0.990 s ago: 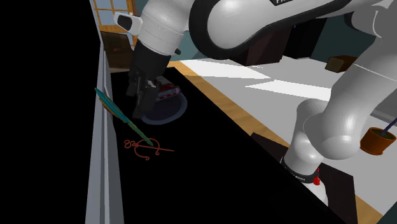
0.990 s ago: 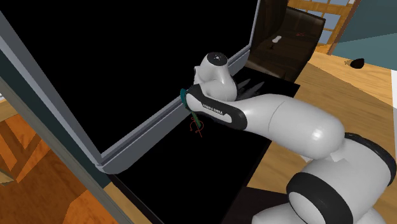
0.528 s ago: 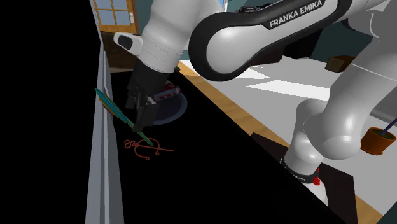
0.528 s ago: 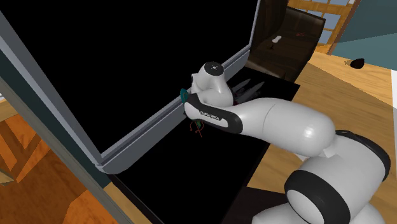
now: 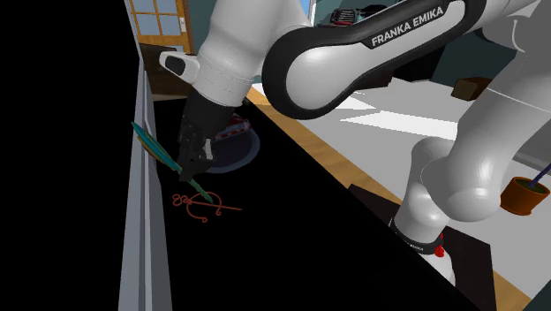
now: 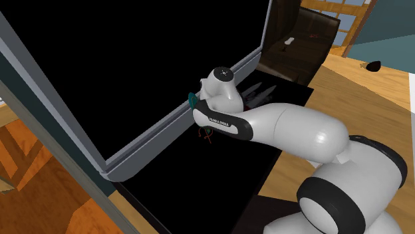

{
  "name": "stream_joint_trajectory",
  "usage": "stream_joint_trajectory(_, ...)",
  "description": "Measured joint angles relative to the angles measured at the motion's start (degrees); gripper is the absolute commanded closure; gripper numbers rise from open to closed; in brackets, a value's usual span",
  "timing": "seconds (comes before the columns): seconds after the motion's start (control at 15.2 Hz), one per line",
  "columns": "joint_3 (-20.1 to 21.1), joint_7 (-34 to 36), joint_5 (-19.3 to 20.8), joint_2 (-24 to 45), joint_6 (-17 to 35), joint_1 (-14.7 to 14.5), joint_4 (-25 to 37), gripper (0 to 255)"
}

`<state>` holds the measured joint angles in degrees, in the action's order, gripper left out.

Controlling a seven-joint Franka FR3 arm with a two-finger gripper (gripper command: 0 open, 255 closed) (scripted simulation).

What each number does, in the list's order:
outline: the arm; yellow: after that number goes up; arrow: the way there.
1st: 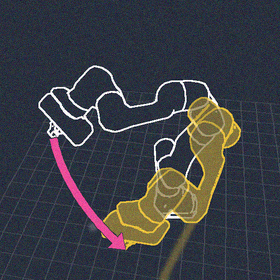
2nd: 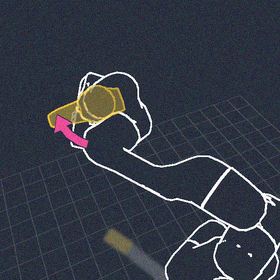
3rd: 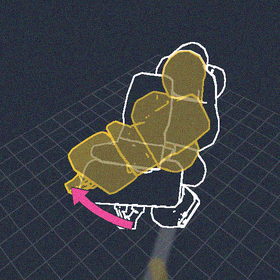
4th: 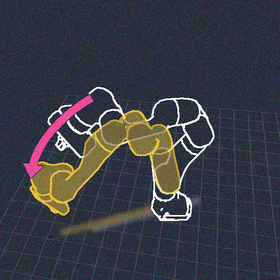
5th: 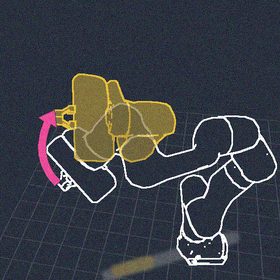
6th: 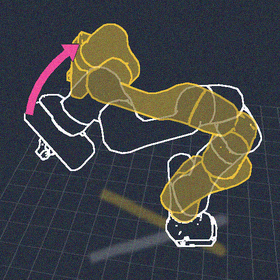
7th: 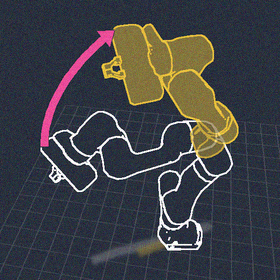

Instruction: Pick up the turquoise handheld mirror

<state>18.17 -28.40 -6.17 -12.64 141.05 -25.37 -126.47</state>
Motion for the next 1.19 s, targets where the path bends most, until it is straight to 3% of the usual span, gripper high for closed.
stream_joint_trajectory(0.4, 0.0, 0.1, 0.0, -0.1, -0.3, 0.0, 0.2, 255)
stream_joint_trajectory(1.19, -0.6, 0.1, 0.1, -1.6, -9.4, 0.2, 7.8, 255)
